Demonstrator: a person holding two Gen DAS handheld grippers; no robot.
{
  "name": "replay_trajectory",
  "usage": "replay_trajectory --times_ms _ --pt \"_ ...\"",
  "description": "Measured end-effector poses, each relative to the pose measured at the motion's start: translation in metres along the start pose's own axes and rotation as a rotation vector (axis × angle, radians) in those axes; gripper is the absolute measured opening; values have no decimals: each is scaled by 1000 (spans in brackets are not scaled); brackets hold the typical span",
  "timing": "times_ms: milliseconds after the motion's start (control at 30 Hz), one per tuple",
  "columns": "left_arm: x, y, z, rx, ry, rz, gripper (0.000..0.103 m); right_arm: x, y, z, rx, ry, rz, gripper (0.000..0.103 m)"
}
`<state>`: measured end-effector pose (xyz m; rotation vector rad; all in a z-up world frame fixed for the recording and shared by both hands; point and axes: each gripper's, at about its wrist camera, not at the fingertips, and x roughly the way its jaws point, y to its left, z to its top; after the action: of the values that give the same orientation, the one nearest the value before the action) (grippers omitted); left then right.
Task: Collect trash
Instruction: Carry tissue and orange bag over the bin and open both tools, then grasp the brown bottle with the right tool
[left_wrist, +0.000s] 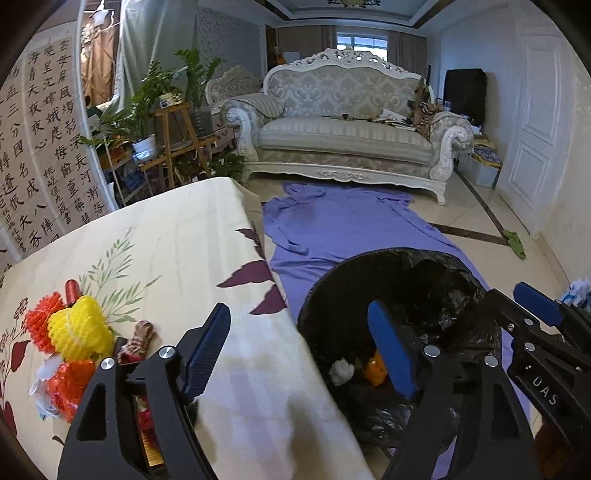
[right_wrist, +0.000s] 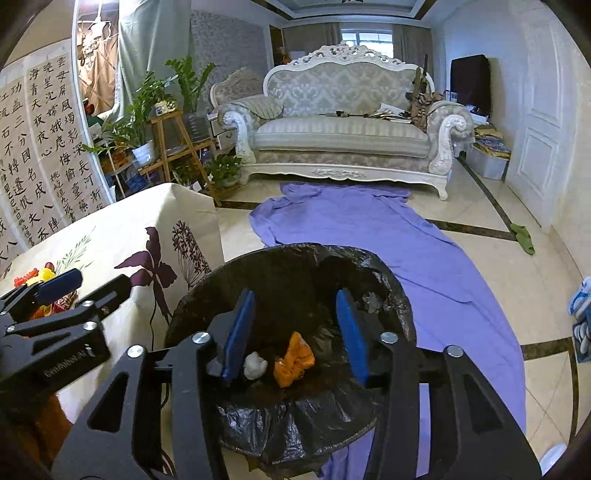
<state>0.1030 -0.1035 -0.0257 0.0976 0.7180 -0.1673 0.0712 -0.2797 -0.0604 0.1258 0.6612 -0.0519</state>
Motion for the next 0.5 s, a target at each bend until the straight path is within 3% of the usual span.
replay_trajectory --times_ms 500 --pt "-49 52 -23 -40 -12 87 75 -20 36 -17 -30 19 61 48"
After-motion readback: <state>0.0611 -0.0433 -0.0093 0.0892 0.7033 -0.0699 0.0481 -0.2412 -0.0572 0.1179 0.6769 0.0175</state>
